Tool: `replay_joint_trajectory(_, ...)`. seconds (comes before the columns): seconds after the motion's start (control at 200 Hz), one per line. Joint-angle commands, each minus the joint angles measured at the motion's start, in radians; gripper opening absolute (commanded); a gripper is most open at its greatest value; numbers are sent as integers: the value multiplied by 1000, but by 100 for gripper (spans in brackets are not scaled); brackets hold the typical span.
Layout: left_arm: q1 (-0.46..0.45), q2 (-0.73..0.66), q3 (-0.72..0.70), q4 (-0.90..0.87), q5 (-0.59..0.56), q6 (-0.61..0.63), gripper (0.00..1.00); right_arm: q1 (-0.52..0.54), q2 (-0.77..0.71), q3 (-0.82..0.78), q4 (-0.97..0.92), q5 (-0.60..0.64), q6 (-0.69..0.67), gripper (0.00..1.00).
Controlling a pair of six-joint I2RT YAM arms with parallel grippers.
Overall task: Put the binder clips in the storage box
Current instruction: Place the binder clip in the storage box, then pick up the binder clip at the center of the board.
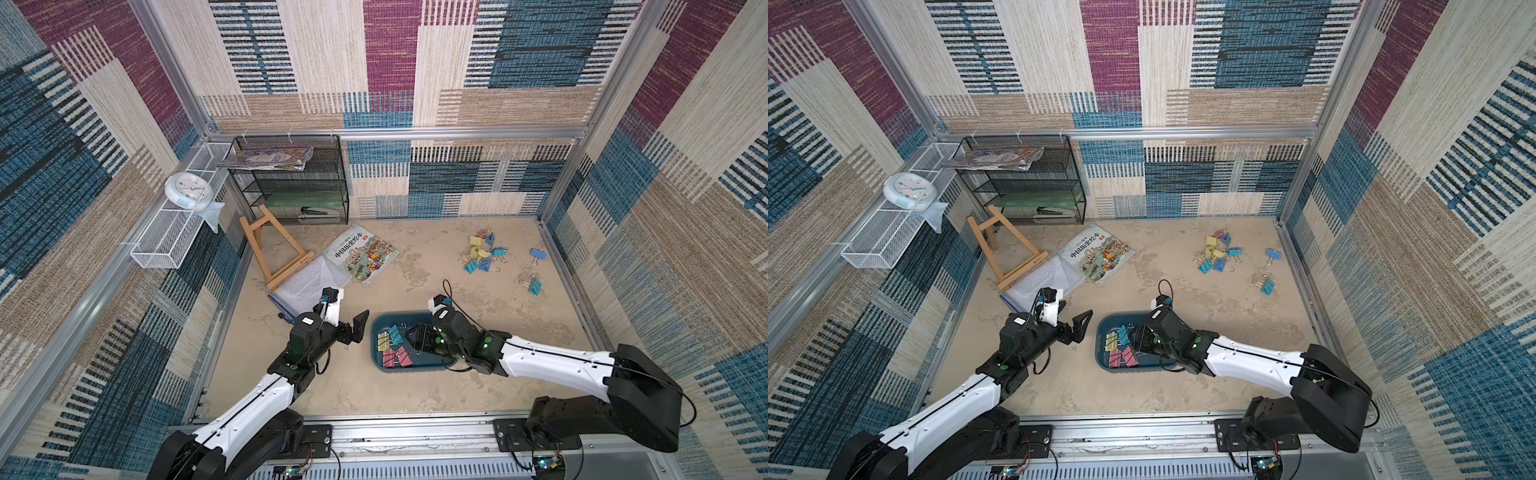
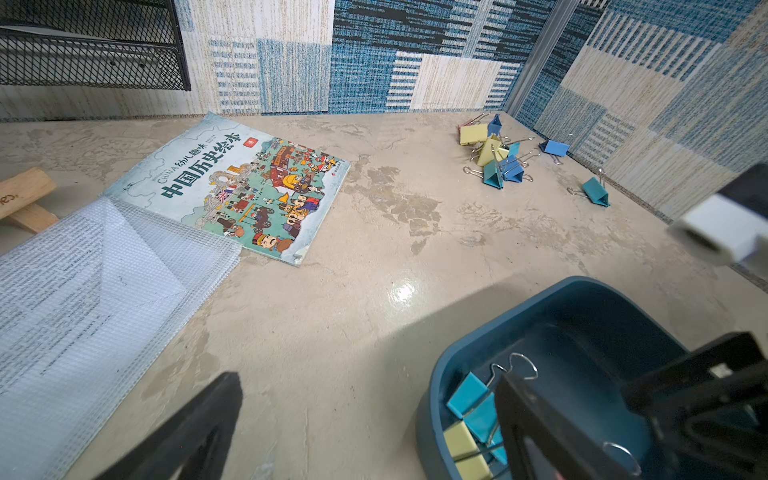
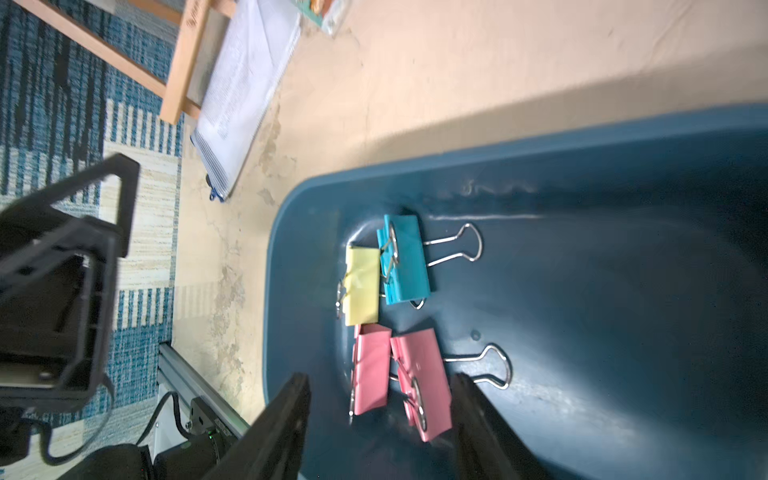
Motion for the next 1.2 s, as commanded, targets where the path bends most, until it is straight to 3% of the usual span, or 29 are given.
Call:
replay_joint_trajectory(0.0, 1, 2, -2, 12, 0, 7, 99, -8, -86, 41, -165, 209, -69, 67)
replay_joint_trajectory(0.105, 1, 1, -2, 9, 0, 6, 99, -111, -169, 95, -244, 258, -204, 71)
replay_joint_trajectory(0.24, 1, 2, -2, 11, 0, 6, 99, -383, -191, 148, -249, 100, -368, 71)
replay_joint_trajectory(0.366, 1, 8, -2, 14, 2, 4, 99, -588, -73, 234, -256, -48, -438, 70)
replay_joint_trajectory(0.466, 1, 7, 0, 11, 2, 4, 99, -669, 83, 341, -286, -61, -467, 68)
replay_joint_trajectory(0.651, 1, 11, 0, 14, 5, 2, 99, -695, 407, 615, -387, 79, -570, 63)
replay_joint_trajectory(0.801, 1, 17, 4, 8, 3, 7, 99, -690, 704, 951, -603, 186, -634, 45)
replay_joint_trajectory(0.896, 1, 17, 6, 5, 2, 8, 99, -677, 818, 1072, -642, 266, -653, 32)
replay_joint_trajectory(1.197, 1, 23, 6, 8, 2, 9, 99, -674, 1004, 1238, -680, 304, -678, 34)
